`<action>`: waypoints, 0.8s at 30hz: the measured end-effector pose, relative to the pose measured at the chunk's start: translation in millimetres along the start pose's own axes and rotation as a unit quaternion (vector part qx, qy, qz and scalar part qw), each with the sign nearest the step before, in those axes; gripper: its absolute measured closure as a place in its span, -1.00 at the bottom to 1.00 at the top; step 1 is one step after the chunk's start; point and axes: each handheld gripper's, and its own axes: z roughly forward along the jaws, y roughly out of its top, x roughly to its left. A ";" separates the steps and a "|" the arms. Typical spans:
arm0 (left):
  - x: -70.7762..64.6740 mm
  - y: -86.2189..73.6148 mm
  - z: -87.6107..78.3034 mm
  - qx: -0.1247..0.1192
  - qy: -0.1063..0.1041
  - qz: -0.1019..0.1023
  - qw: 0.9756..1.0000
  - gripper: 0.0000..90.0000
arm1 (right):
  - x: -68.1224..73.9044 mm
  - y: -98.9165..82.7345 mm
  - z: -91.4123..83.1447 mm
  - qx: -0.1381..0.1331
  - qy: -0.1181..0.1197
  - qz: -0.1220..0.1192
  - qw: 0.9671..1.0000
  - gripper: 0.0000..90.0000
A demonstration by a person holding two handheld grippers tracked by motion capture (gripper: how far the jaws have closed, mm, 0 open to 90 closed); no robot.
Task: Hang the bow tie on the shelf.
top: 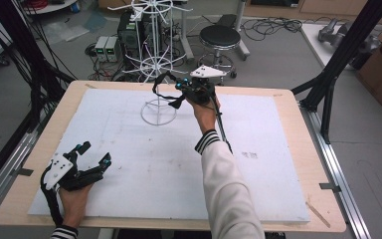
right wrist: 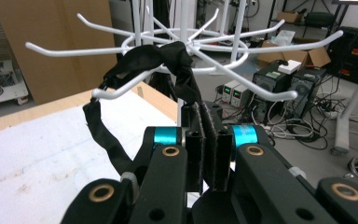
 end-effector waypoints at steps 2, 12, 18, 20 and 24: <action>0.1 -0.1 0.0 0.000 0.000 0.000 1.000 -0.64 | -0.5 -0.6 0.2 0.002 0.001 0.002 1.000 0.93; -0.4 -0.2 0.2 -0.002 -0.001 0.001 1.000 -0.64 | 4.5 -6.6 2.7 0.039 -0.014 -0.017 0.999 -0.03; -0.6 -0.1 -0.2 -0.001 -0.001 0.006 1.000 -0.64 | 11.8 -8.4 0.0 0.105 -0.026 -0.037 0.993 -0.78; -0.6 0.0 -0.4 0.000 -0.001 0.007 1.000 -0.64 | 14.2 -6.5 -4.0 0.113 -0.016 -0.030 0.993 -0.97; -0.8 -0.2 -0.2 -0.001 -0.001 0.007 1.000 -0.64 | 20.9 -0.5 -16.3 0.127 0.007 -0.020 0.992 -0.99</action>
